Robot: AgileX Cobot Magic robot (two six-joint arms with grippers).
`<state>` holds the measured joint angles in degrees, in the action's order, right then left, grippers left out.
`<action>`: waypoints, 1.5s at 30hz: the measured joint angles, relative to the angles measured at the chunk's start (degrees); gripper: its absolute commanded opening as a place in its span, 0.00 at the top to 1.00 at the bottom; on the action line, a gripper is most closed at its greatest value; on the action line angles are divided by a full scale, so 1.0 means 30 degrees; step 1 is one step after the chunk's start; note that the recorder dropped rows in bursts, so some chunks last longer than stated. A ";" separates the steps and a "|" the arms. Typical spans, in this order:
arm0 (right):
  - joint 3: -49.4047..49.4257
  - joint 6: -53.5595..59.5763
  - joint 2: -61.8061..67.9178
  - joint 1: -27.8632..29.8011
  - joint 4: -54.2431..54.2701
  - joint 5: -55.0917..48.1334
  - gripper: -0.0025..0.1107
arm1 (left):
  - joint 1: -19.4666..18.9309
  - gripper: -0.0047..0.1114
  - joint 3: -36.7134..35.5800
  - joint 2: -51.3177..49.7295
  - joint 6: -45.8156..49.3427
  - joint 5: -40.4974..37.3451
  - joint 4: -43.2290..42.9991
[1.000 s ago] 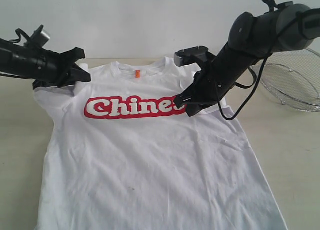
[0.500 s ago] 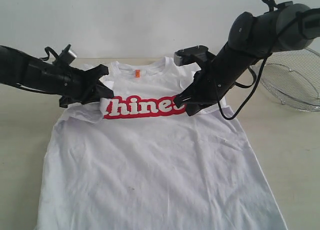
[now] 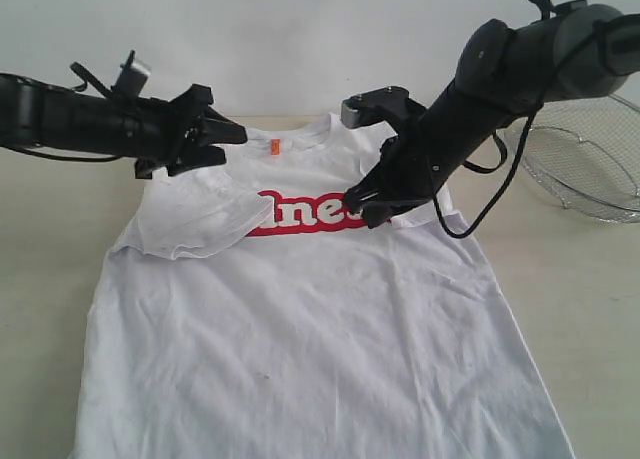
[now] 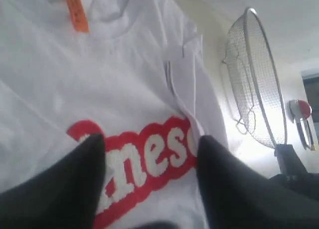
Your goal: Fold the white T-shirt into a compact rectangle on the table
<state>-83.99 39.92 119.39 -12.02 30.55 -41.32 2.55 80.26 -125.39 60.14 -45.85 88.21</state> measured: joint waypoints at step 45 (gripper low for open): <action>1.8047 -1.6525 -1.5348 -0.0621 -0.9429 -0.2441 0.85 | -0.2164 0.92 -2.1301 1.8406 -0.2857 0.4547 -0.8423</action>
<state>-29.85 -9.66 73.34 -13.88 2.26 -48.65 -3.94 16.36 -70.17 51.57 -32.21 62.94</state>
